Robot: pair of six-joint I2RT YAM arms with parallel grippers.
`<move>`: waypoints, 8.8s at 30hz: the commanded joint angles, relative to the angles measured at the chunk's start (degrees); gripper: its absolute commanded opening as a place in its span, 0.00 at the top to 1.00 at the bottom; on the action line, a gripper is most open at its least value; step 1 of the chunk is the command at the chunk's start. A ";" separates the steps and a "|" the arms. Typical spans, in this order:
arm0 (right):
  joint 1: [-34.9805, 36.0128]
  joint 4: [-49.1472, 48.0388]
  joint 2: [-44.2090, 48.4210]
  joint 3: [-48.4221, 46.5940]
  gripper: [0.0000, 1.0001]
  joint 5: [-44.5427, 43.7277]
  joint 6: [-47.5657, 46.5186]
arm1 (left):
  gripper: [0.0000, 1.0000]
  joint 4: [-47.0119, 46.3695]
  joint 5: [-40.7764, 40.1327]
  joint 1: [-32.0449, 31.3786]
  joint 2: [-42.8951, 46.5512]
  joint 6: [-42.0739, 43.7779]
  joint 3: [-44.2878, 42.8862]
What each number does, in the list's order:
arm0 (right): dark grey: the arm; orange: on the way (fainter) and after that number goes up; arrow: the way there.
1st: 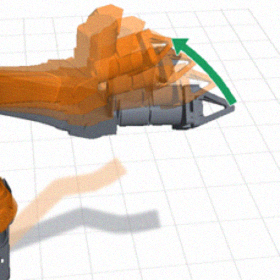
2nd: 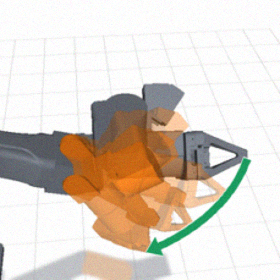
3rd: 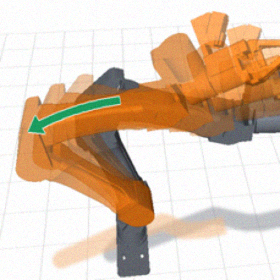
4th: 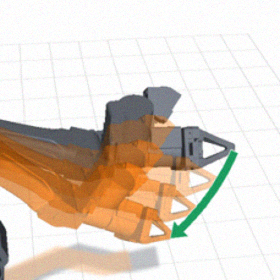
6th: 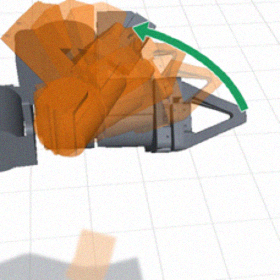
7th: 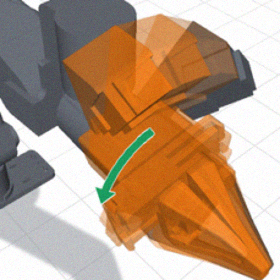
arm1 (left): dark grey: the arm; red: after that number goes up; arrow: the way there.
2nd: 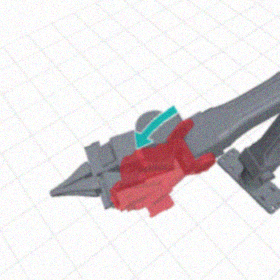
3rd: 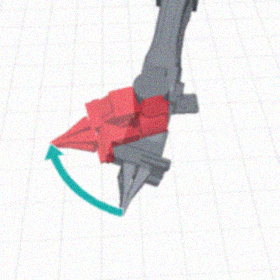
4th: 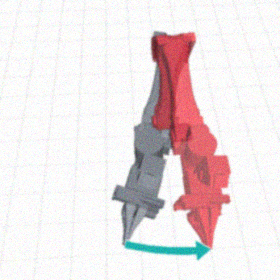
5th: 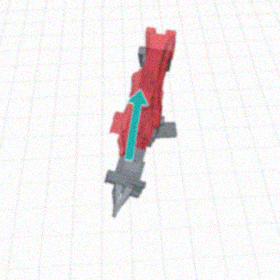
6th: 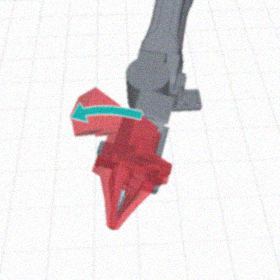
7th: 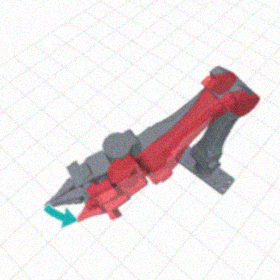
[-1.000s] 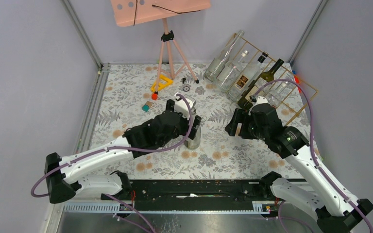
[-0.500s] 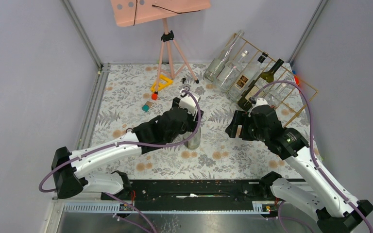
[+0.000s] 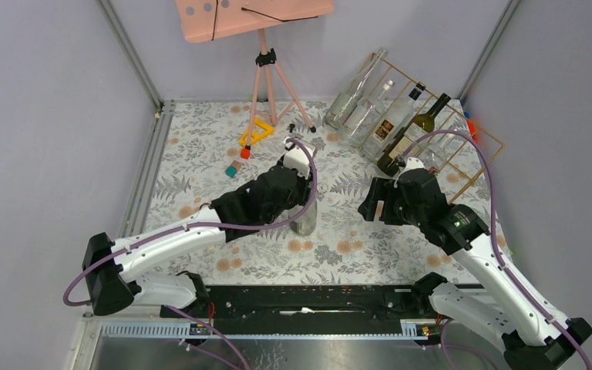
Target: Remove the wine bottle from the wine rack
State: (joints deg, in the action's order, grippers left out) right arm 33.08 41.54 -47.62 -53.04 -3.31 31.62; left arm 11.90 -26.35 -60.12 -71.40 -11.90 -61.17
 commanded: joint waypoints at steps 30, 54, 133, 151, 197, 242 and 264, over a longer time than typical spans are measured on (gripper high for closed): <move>-0.22 -0.21 0.17 3.08 0.16 1.95 -2.03 | 1.00 2.44 10.56 56.34 2.93 -3.74 -17.63; -0.25 -0.27 -2.74 2.90 0.14 3.13 -3.52 | 0.52 -13.06 -0.26 61.26 -7.40 0.09 -11.95; -37.24 -5.89 -20.91 -21.68 0.20 -13.46 9.61 | 0.09 31.60 7.72 17.51 40.18 -13.85 14.67; -38.69 -12.95 -41.91 -32.56 0.34 -20.17 1.18 | 0.07 31.87 5.19 14.38 43.38 -14.64 15.55; -41.96 -24.00 -47.52 -29.90 1.00 -13.66 -4.69 | 0.07 32.19 4.74 13.28 41.42 -14.91 15.38; 7.52 -39.11 -9.62 -3.59 1.00 -13.86 -21.82 | 0.09 32.09 5.12 13.29 41.00 -14.91 15.20; 33.95 -47.95 -13.92 4.12 0.77 -22.60 -27.67 | 0.09 28.66 8.19 13.27 39.46 -14.82 15.67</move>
State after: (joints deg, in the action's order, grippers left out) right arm 66.50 5.65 -62.96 -48.38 -21.85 4.25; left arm 45.23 -19.88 -46.59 -31.07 -26.61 -45.58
